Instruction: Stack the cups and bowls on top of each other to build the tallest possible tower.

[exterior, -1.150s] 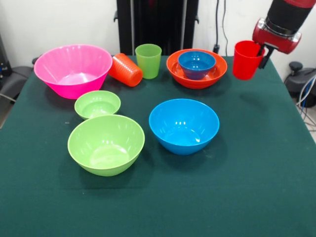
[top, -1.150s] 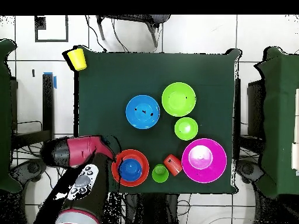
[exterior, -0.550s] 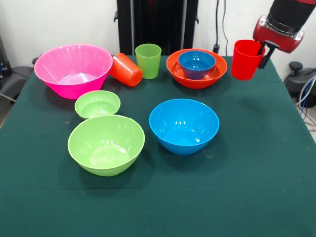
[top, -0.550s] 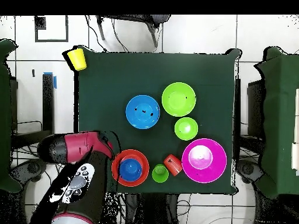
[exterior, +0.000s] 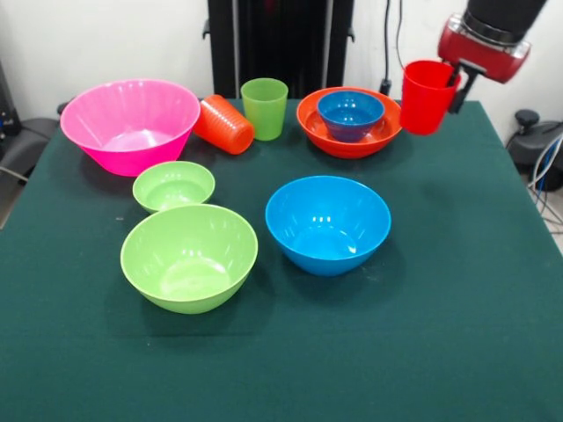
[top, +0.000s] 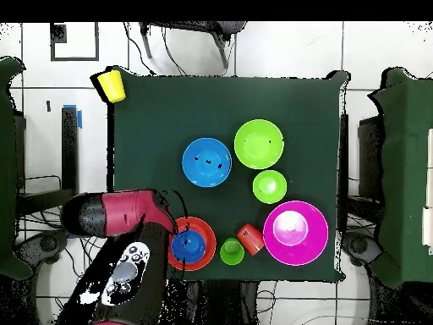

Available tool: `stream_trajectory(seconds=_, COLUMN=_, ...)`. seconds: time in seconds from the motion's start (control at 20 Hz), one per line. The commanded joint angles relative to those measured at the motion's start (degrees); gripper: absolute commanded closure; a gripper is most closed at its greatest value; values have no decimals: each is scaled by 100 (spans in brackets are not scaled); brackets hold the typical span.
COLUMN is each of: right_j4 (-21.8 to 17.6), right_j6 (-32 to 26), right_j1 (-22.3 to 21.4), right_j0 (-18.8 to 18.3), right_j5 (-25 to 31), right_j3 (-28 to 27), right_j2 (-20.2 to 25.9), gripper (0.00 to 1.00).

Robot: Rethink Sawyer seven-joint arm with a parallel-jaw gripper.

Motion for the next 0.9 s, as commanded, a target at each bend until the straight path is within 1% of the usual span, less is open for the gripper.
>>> stream_trajectory(seconds=0.05, right_j4=-636, right_j6=-553, right_j1=-258, right_j0=-500, right_j5=-88, right_j3=524, right_j2=392, gripper=100)
stream_trajectory(seconds=0.15, right_j4=-762, right_j6=-622, right_j1=-292, right_j0=-628, right_j5=-180, right_j3=670, right_j2=437, gripper=100)
stream_trajectory(seconds=0.3, right_j4=-959, right_j6=-779, right_j1=-420, right_j0=-927, right_j5=-384, right_j3=961, right_j2=531, gripper=100)
stream_trajectory(seconds=0.5, right_j4=-1207, right_j6=-826, right_j1=-529, right_j0=-1230, right_j5=-606, right_j3=1213, right_j2=680, gripper=100)
stream_trajectory(seconds=0.7, right_j4=-1415, right_j6=-805, right_j1=-534, right_j0=-1438, right_j5=-637, right_j3=1285, right_j2=815, gripper=100)
stream_trajectory(seconds=0.9, right_j4=-1540, right_j6=-736, right_j1=-425, right_j0=-1636, right_j5=-757, right_j3=1331, right_j2=999, gripper=100)
